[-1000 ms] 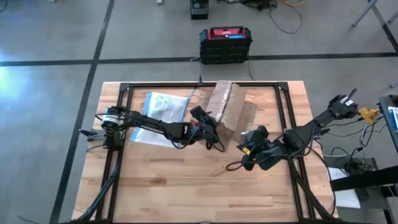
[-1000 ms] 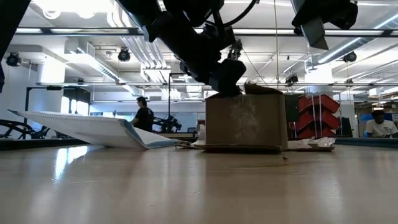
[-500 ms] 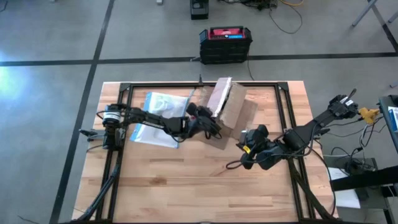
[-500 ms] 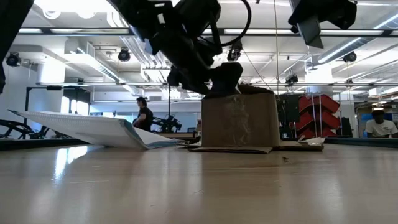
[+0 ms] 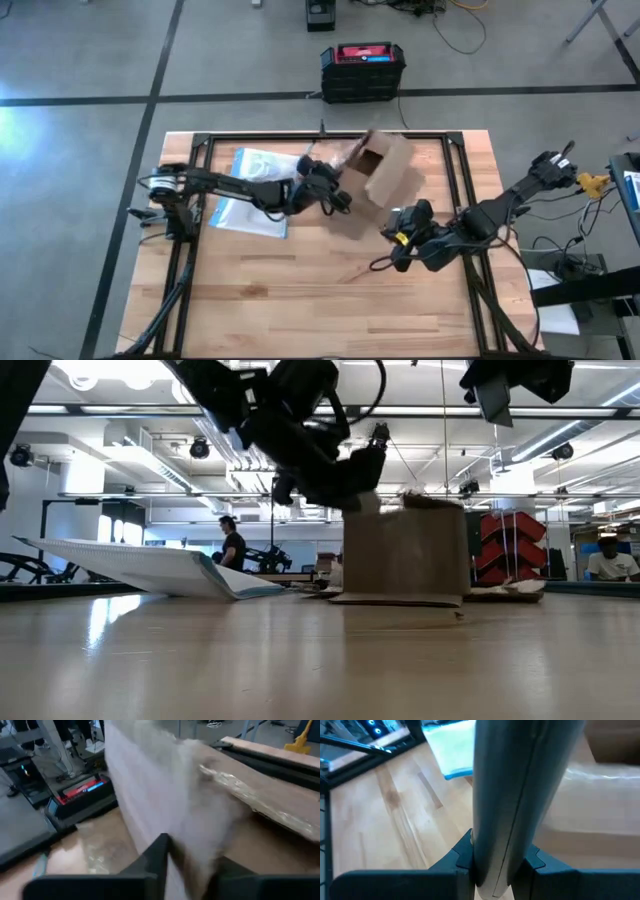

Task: Pack items into zip bag
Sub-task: Break down the brown box until it is flat

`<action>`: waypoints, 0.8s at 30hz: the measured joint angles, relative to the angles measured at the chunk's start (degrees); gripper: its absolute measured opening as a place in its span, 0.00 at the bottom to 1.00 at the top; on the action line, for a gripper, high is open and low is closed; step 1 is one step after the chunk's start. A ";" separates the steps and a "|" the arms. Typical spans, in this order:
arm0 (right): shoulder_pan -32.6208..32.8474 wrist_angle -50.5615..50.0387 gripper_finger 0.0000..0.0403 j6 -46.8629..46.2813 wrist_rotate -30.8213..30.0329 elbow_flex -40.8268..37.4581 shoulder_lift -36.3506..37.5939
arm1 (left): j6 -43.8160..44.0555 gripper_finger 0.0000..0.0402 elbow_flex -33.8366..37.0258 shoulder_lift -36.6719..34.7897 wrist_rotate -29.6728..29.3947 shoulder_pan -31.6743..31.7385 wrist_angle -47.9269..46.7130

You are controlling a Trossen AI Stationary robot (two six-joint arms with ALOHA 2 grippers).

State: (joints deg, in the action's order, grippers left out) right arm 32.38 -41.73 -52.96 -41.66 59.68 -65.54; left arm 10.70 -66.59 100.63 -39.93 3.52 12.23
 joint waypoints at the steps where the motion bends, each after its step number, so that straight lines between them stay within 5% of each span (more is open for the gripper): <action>1: 0.00 0.06 0.14 0.81 0.04 0.43 0.40 | -2.09 0.01 0.00 -2.22 -0.65 0.17 -0.58; 9: -0.02 -6.15 0.14 -1.24 5.36 1.89 2.05 | -22.61 0.00 -0.04 -21.81 -1.08 3.79 -1.64; 17: -0.72 -11.24 0.14 -8.93 12.02 -1.87 -0.76 | -21.10 0.00 0.65 -33.12 2.49 4.14 -5.15; 24: -3.85 -12.06 0.14 -22.42 28.58 -9.12 -3.45 | -18.84 0.00 0.85 -34.27 5.87 2.35 -6.43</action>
State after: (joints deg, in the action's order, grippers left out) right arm 28.53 -53.79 -75.39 -13.08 50.57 -69.00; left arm -8.14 -65.73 66.37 -34.06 5.86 5.80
